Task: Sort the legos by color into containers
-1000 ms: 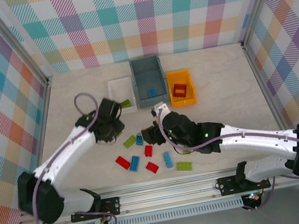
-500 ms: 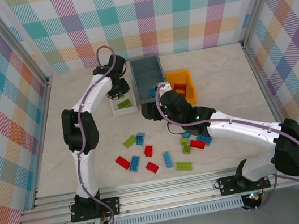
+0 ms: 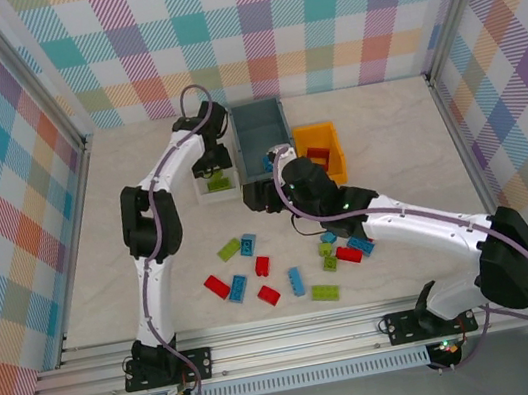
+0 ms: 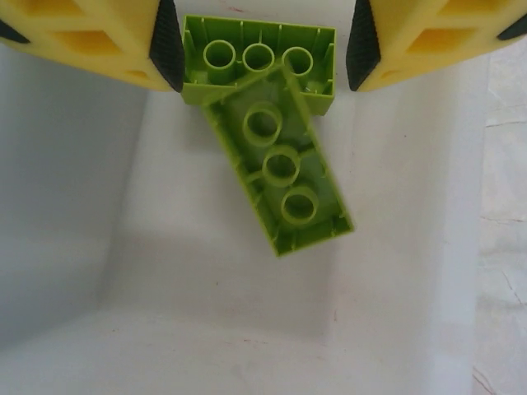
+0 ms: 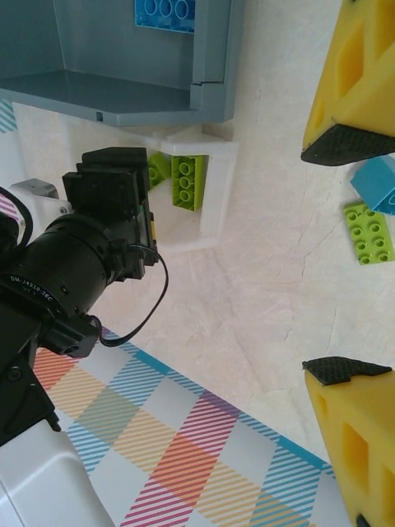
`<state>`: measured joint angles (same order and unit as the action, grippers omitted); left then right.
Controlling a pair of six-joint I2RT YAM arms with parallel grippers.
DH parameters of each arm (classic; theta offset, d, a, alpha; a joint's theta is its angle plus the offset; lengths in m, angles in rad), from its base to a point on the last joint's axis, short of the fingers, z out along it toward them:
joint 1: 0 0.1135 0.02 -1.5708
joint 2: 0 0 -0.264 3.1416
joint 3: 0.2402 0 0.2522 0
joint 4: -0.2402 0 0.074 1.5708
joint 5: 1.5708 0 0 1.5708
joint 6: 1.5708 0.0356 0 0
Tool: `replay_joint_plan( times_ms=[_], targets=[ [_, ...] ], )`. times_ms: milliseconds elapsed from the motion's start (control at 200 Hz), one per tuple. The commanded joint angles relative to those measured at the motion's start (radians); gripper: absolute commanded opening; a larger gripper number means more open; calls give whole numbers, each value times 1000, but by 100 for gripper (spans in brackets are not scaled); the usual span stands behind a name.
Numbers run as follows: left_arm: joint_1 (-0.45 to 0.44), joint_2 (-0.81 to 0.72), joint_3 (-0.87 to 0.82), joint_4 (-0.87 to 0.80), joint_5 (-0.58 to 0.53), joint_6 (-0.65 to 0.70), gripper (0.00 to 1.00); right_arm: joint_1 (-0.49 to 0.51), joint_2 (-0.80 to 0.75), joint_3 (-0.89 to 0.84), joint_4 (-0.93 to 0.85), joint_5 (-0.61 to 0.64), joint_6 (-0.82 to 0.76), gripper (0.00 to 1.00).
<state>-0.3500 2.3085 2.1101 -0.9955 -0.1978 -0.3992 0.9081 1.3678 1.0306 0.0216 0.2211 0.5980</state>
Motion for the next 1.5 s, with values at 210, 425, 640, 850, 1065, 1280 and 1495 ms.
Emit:
replay_joint_plan(
  times_ms=[210,425,640,850,1065,1280,1495],
  targets=[
    [-65,-388,-210,85,31,-77,58,-103,-126,-31,-677,289,408,66],
    [-351,-738,-654,378,100,-86,63,-367,-183,-230,-811,67,551,70],
    [-717,-926,-952,635,3,-160,64,-549,-133,-329,-690,-122,488,71],
    [-859,-928,-995,643,-81,-220,64,-593,-70,-352,-612,-165,478,71],
    [-890,-935,-1005,642,-105,-225,63,-606,-2,-352,-575,-174,476,57],
    [-890,-959,-1000,621,-142,-225,63,-605,-15,-333,-576,-141,430,33],
    [-890,-1018,-990,603,-271,-233,63,-512,-7,-101,-637,-17,209,31]
  ],
)
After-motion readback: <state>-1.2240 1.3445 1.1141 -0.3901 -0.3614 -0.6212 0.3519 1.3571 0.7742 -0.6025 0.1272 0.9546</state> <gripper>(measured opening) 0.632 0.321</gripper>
